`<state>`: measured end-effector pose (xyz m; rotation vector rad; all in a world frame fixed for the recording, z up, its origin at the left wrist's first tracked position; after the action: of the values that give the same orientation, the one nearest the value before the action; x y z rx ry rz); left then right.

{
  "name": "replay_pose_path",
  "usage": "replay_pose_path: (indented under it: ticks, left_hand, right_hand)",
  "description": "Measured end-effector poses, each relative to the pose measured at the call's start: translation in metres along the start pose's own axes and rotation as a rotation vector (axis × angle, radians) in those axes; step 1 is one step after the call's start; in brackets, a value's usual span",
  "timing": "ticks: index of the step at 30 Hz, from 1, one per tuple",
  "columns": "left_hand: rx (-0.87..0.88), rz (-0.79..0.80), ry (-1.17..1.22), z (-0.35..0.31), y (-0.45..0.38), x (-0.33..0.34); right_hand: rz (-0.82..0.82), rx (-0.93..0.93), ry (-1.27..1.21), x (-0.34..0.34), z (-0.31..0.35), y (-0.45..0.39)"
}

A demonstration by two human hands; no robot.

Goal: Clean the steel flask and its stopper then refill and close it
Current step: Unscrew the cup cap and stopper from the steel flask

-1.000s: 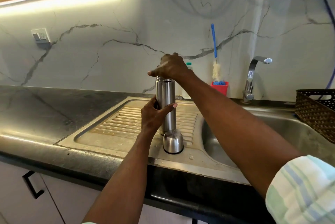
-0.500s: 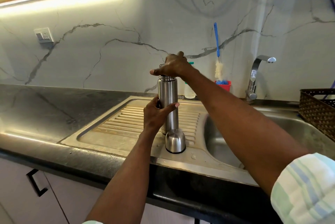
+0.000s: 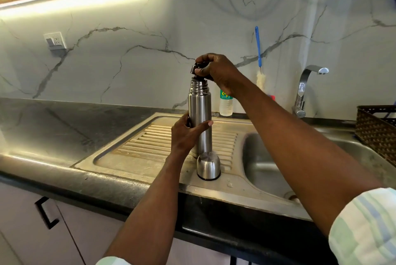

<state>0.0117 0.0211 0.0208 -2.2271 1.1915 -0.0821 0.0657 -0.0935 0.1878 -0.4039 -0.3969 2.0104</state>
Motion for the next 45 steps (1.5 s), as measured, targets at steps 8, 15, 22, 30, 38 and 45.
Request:
replay_pose_path:
  ticks: [8,15,22,30,38,45]
  left_hand:
    - [0.005,0.026,-0.021,0.000,0.004,-0.004]
    - [-0.177,-0.215,0.214,0.007,0.001,-0.027]
    - [-0.208,-0.267,0.000,0.036,0.008,-0.079]
    - [-0.138,-0.289,-0.108,0.033,0.012,-0.081]
    - [-0.160,-0.307,-0.147,0.038,0.008,-0.082]
    - [-0.063,-0.238,-0.140,0.029,0.006,-0.069]
  right_hand:
    - [-0.366,-0.203,-0.178,-0.016,0.002,0.026]
    - [-0.144,-0.178,0.029,-0.005,-0.004,0.076]
    - [0.309,-0.046,0.517,0.033,-0.054,0.122]
    - [0.469,-0.031,0.878,0.081,-0.094,0.129]
    - [0.449,-0.053,0.910,0.082,-0.101,0.131]
    - [-0.099,-0.244,0.584,0.035,-0.079,0.134]
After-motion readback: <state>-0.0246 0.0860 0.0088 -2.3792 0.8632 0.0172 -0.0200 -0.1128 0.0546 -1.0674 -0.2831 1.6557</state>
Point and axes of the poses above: each hand's wrist, its own y-axis away from the middle knuckle, its own x-axis out of the palm, z = x × y, the point moved 3 cm from there along -y, towards the middle knuckle, and after that the axes turned 4 degrees about -y, right-handed, at the moved point
